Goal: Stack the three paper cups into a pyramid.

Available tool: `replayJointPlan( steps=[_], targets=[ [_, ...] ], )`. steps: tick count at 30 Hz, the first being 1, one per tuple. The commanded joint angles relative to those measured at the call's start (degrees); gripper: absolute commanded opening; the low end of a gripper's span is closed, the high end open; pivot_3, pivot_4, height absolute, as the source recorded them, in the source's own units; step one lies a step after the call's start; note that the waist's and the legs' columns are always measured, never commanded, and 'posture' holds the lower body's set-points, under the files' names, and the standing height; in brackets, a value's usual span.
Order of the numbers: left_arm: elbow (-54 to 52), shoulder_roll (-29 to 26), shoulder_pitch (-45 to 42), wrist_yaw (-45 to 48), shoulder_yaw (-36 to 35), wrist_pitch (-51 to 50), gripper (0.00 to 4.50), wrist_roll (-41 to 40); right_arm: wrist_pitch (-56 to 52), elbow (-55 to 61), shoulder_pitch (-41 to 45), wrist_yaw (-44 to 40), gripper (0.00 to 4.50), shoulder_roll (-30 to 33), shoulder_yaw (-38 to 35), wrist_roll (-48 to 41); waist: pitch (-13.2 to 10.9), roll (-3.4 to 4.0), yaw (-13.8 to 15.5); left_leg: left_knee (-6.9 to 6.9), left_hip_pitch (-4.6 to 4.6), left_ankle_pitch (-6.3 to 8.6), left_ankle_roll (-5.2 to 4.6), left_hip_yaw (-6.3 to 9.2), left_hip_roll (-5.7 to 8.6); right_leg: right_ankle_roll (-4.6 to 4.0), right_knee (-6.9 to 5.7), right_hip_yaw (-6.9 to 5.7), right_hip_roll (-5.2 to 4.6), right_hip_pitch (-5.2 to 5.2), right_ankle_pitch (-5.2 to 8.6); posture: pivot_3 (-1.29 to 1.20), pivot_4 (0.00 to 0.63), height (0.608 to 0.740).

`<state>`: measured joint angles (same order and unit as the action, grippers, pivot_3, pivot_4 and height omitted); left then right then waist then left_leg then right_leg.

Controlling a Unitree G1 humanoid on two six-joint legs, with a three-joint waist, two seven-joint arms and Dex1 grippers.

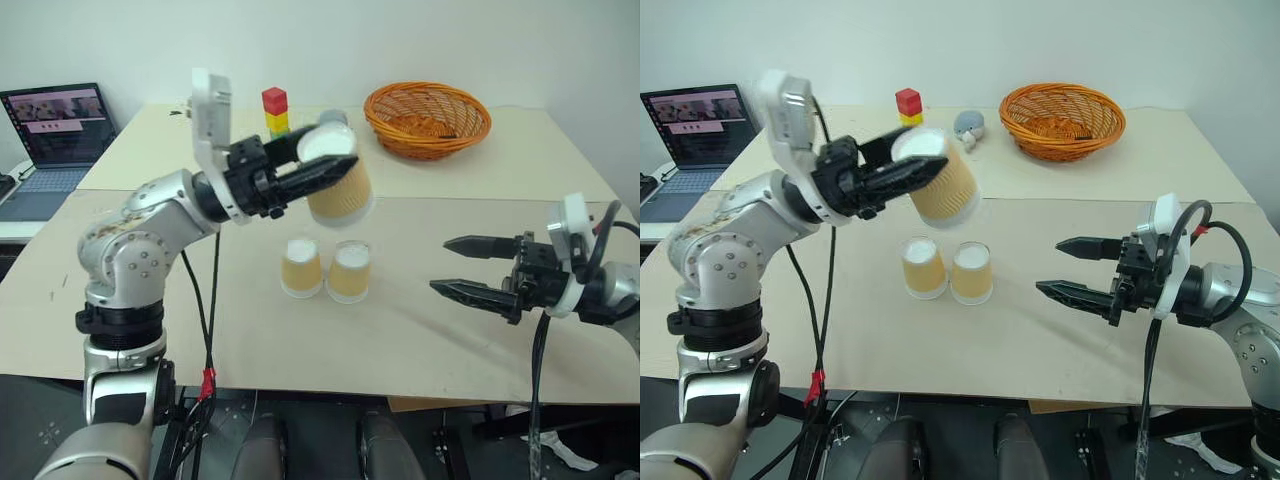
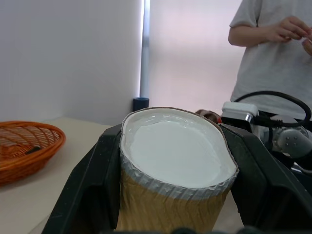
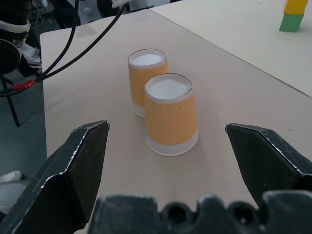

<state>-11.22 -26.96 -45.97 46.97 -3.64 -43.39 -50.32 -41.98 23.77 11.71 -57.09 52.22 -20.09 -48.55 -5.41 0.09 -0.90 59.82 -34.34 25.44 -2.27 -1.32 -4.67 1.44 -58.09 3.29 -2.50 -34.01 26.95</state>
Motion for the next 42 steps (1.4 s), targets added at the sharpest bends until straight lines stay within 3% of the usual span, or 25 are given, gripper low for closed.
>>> replayJointPlan(
  steps=[1,7,17,19,22,30,39,42],
  targets=[
    [1.95,-1.07,1.61,3.35,3.18,4.24,2.48,5.66,-0.5,3.19,-1.14,1.3,4.5,0.57,-3.22,-1.92,0.0,0.0,0.06,0.0,-0.03,0.0,0.0,0.0,0.0,0.0,0.02,0.0,0.0,-0.02,0.0,0.0,0.15,0.638],
    [3.28,-0.66,3.8,5.05,5.54,7.0,2.48,10.5,-1.02,4.16,-2.32,2.67,4.5,0.4,-4.1,-3.1,0.0,0.0,0.08,0.0,-0.07,0.02,-0.04,0.03,0.0,0.0,0.03,0.03,-0.02,-0.05,0.0,0.0,0.15,0.638],
    [5.11,1.47,3.27,4.24,4.52,6.54,2.48,11.41,-0.95,3.61,-2.69,3.23,4.5,0.98,-4.4,-3.66,0.0,0.0,0.18,-0.01,-0.06,0.03,-0.07,0.04,0.02,0.0,0.04,0.03,-0.02,-0.04,0.0,0.0,0.15,0.638],
    [5.51,2.0,3.22,3.27,4.54,7.47,3.46,12.48,-1.01,3.29,-2.52,3.31,4.5,1.12,-4.51,-3.7,0.0,0.0,0.18,0.0,-0.06,0.03,-0.07,0.04,0.02,0.0,0.04,0.03,-0.03,-0.03,0.0,0.0,0.15,0.638],
    [5.53,2.82,2.83,1.88,3.92,7.96,4.45,13.07,-1.03,2.72,-2.16,3.38,4.5,1.31,-4.5,-3.64,0.0,0.0,0.2,0.0,-0.06,0.03,-0.07,0.04,0.02,0.0,0.04,0.03,-0.03,-0.03,0.0,0.0,0.15,0.638],
    [1.9,3.04,1.78,-2.1,-0.74,6.85,4.49,10.5,-1.45,0.78,-1.25,3.03,4.5,1.63,-4.84,-4.31,0.0,0.0,0.18,-0.01,-0.06,0.03,-0.07,0.06,0.01,0.0,0.03,0.03,-0.03,-0.03,0.0,0.0,0.15,0.638],
    [-7.26,-0.06,0.15,-16.7,-16.56,-5.77,4.49,-11.38,-1.72,-2.01,0.88,1.98,4.5,1.7,-3.99,-3.98,0.01,0.01,0.04,-0.01,-0.04,0.03,-0.07,0.1,-0.03,0.0,0.01,0.05,-0.04,-0.03,0.0,0.0,0.15,0.638],
    [-8.79,-0.67,4.71,-24.89,-19.54,-6.35,4.49,-10.25,-1.33,-2.83,1.76,1.59,4.5,1.19,-2.57,-3.39,0.03,0.04,0.09,-0.01,0.02,0.03,-0.06,0.11,-0.04,0.01,-0.03,0.07,-0.05,0.0,-0.01,0.0,0.15,0.638]
  ],
)
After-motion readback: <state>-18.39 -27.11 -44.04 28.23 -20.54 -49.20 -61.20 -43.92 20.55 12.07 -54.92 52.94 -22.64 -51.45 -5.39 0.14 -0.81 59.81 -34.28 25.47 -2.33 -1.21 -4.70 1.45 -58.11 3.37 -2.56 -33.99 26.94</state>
